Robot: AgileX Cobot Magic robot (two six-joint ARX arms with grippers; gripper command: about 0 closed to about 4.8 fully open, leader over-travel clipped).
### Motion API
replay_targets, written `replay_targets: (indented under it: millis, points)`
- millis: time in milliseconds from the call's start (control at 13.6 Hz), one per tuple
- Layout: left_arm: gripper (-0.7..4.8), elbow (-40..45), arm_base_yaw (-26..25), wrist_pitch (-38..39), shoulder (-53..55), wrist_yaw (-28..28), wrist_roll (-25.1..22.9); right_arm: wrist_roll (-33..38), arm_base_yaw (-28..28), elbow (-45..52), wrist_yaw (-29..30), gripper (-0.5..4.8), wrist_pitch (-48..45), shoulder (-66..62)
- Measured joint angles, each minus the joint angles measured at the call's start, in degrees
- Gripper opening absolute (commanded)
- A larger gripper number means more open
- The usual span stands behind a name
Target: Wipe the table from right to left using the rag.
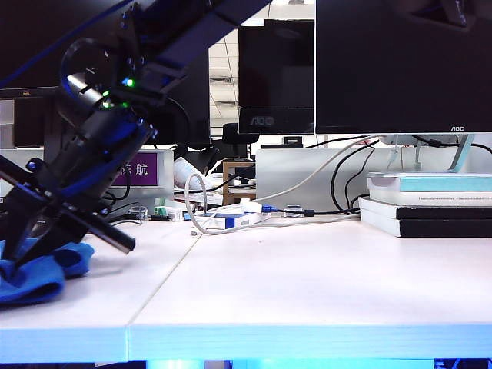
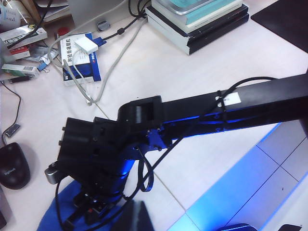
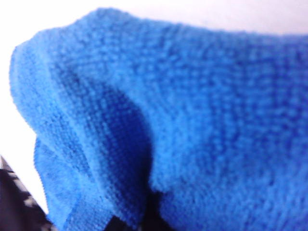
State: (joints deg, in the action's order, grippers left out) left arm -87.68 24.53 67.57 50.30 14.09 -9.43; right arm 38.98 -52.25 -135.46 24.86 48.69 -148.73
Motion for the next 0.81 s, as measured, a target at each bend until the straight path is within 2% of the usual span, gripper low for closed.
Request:
replay_targets:
  millis: [367,808]
  points:
    - [-0.05,0.0,0.0,0.0,0.0,0.0,0.0,-2.6,0.0,-0.2,-1.6,-0.01,2.3,0.4]
    - [-0.05,0.0,0.0,0.0,0.0,0.0,0.0,-2.4,0.4,0.1,1.3,-0.01,0.6,0.2]
